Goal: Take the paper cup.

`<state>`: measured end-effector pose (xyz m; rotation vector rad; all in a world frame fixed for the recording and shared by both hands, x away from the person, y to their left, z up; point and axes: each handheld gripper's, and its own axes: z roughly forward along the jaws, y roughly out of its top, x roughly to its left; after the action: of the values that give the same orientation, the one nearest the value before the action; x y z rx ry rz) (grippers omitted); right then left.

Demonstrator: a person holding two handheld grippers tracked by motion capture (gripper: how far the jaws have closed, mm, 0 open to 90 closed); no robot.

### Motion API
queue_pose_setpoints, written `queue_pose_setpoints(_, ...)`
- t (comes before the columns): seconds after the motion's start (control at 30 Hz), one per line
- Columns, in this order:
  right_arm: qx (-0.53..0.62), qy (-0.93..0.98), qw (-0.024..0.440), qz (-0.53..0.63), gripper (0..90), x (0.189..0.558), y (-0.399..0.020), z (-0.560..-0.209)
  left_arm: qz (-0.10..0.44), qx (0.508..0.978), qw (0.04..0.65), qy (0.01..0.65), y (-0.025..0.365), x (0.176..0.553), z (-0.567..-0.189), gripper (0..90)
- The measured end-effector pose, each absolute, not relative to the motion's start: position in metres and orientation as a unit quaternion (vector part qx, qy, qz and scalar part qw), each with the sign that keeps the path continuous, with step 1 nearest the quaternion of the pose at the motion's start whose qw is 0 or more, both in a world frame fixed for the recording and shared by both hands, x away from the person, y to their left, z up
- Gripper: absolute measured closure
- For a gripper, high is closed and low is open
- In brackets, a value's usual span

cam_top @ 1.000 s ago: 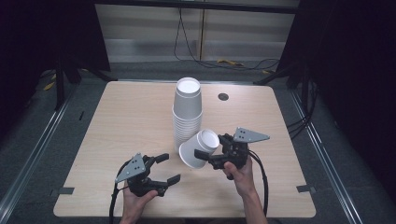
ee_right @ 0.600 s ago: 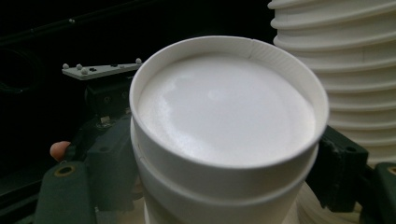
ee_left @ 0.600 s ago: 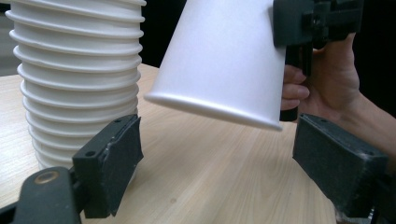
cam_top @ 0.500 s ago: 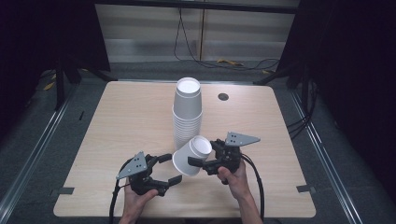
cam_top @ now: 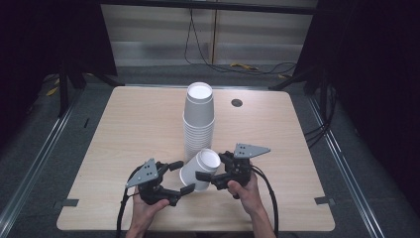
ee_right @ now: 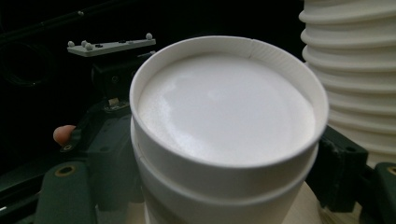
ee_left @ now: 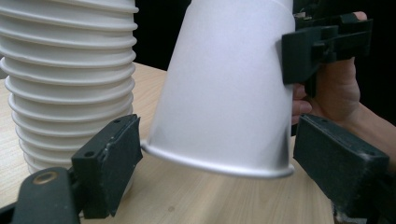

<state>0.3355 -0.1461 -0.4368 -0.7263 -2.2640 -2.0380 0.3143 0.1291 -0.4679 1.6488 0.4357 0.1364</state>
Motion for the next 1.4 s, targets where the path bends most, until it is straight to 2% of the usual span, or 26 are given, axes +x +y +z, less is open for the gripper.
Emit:
queue_pose_setpoints(0.4, -0.23, -0.723, 0.017, -0.651, 21.9, 0.335, -0.142, -0.439, 0.054, 0.74, 0.644, 0.184, 0.12, 0.317, -0.467, 8.3)
queue_pose_setpoints(0.9, -0.218, -0.722, 0.031, -0.656, 21.8, 0.333, -0.134, -0.444, 0.026, 0.753, 0.633, 0.175, 0.11, 0.321, -0.469, 11.0)
queue_pose_setpoints(1.4, -0.214, -0.717, 0.023, -0.663, 16.9, 0.332, -0.132, -0.445, 0.033, 0.764, 0.621, 0.174, 0.111, 0.32, -0.467, 15.4)
